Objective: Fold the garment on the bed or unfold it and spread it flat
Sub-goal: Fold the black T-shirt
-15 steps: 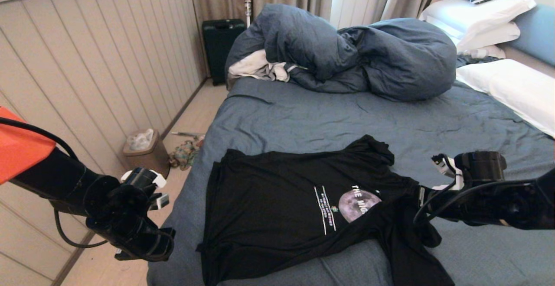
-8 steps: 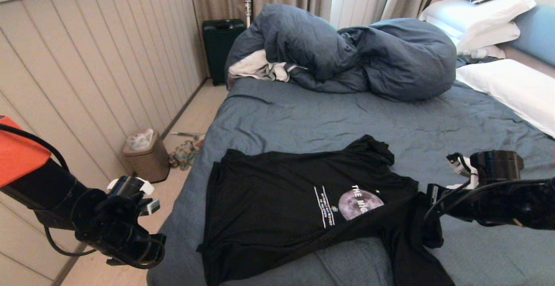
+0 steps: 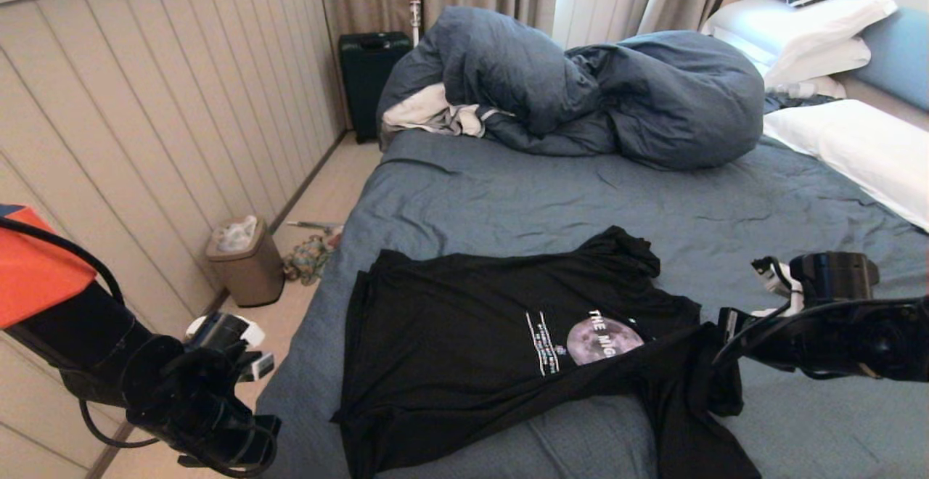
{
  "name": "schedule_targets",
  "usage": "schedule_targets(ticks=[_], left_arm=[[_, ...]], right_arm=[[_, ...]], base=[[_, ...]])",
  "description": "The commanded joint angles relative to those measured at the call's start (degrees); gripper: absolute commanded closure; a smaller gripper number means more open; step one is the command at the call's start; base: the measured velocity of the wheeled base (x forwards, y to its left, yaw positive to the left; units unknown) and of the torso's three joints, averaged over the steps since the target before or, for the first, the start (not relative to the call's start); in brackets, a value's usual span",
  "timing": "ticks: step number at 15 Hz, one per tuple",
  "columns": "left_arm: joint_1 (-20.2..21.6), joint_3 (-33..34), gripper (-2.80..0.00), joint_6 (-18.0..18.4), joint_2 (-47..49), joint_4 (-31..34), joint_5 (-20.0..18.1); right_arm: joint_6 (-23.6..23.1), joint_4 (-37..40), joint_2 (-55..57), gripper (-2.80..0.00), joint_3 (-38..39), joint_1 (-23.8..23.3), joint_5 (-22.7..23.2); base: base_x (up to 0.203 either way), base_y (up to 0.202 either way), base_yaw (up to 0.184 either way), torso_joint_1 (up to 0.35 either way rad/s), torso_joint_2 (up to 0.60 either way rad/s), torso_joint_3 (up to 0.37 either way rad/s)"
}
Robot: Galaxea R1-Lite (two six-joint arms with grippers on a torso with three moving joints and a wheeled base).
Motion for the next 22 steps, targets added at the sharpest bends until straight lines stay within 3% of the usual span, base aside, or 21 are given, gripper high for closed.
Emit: schedule_targets(ticks=[1,5,9,12,16,19,22], left_arm=[[-2.4,0.9,0.0,-0.1,-2.3,0.0,0.0],[-8.0,1.6,0.0,-0.7,-5.1,0.4,-0.3],[-8.1,1.9,0.0,0.2,-2.8,-0.5,-1.2],[-5.9,2.3,0.0,2.2,-1.1,-2.5,-1.2],[-6.6,0.7,0.0,3.4,3.9,-10.0,-0.4],[-10.2,-2.9,0.0,3.4,5.2,-7.3,0.3],[-11.1,-8.5,0.0,3.3,5.4,2.3,0.2]], right_arm=[[0.0,-0.2,0.8,0.0,-0.6,-0.6,0.1],[0.1,0.0,1.5,0.0,-3.8,-1.2,0.2],[0.1,-0.2,0.9,0.0,-4.5,-0.6,0.5],[0.1,-0.5,0.9,0.0,-4.5,-0.6,0.8],[-0.1,-0.6,0.9,0.0,-3.6,-0.6,0.8],[-1.2,-0.8,1.2,0.0,-2.5,-0.5,0.9],[-2.8,-0.8,1.3,0.0,-1.8,-0.7,1.3]], base=[[0.0,0.0,0.0,0.0,0.0,0.0],[0.0,0.0,0.0,0.0,0.0,0.0],[0.0,0.0,0.0,0.0,0.0,0.0],[0.0,0.0,0.0,0.0,0.0,0.0],[0.0,0.0,0.0,0.0,0.0,0.0],[0.0,0.0,0.0,0.0,0.0,0.0],[0.0,0.0,0.0,0.0,0.0,0.0]])
